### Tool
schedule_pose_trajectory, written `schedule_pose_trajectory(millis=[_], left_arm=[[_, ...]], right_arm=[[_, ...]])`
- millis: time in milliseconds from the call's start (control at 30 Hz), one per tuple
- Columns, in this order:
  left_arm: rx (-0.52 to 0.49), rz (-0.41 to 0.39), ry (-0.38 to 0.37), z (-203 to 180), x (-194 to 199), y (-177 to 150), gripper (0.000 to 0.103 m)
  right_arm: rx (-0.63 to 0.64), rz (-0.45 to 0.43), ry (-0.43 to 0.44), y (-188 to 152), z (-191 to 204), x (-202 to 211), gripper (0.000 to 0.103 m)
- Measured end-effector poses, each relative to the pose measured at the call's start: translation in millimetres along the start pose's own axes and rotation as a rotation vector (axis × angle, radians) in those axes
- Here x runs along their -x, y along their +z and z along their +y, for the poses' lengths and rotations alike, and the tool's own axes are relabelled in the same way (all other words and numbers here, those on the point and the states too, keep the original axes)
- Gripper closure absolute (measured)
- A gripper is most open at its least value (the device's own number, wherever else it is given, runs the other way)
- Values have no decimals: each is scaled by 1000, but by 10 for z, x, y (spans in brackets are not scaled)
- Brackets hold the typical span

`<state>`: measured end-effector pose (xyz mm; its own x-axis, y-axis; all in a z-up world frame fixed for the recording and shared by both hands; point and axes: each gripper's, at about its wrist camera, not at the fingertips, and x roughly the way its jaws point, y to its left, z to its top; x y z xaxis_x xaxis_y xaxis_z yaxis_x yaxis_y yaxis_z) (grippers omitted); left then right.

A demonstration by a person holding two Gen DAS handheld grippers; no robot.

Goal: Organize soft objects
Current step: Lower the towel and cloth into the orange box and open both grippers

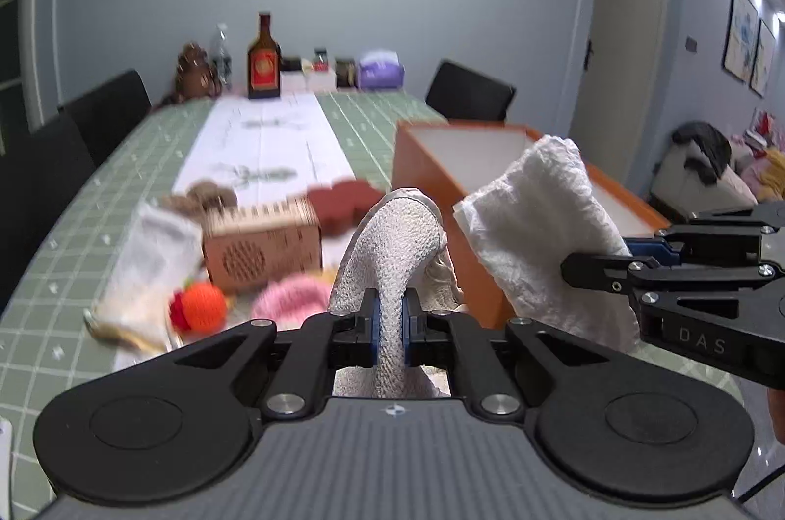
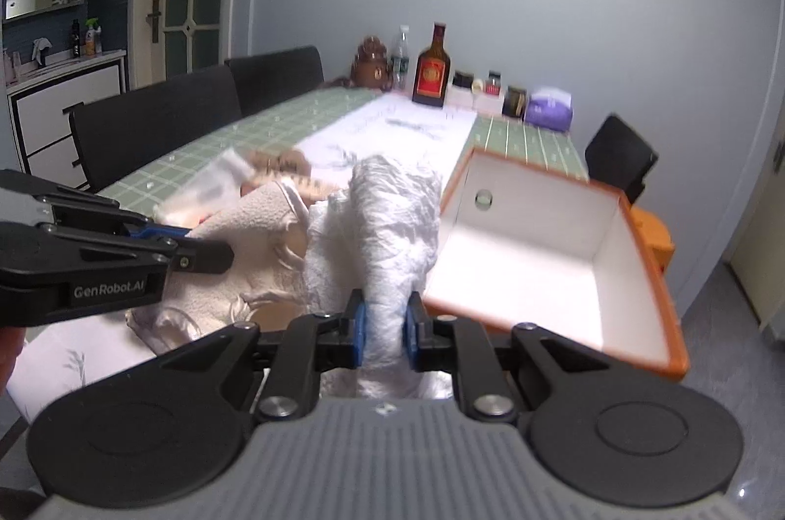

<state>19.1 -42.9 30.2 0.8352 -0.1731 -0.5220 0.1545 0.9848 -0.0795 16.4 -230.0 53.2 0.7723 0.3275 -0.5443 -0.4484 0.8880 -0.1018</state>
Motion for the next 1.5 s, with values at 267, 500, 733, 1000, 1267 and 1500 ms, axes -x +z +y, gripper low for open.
schedule_pose_trajectory(millis=[267,500,733,1000,1267,1500], left_arm=[[69,-121,3,-113,41,463,94],[83,-152,-58,-366,-209,899,94],[103,-35,-64,-624,-807,1121,94],[118,192,-75,-787,-1429,901,94],[69,286,-39,-929,-1687,749,94],[-13,349,-13,-1070,-1809,679,93]], right_arm=[[21,-44,-68,443,-313,-26,89],[-14,-12,-162,753,-805,-136,89],[-20,116,-239,828,-1226,-490,89],[-55,300,-189,583,-1607,-1060,89],[1,414,-128,394,-1592,-1458,89],[40,494,-95,281,-1587,-1642,88]])
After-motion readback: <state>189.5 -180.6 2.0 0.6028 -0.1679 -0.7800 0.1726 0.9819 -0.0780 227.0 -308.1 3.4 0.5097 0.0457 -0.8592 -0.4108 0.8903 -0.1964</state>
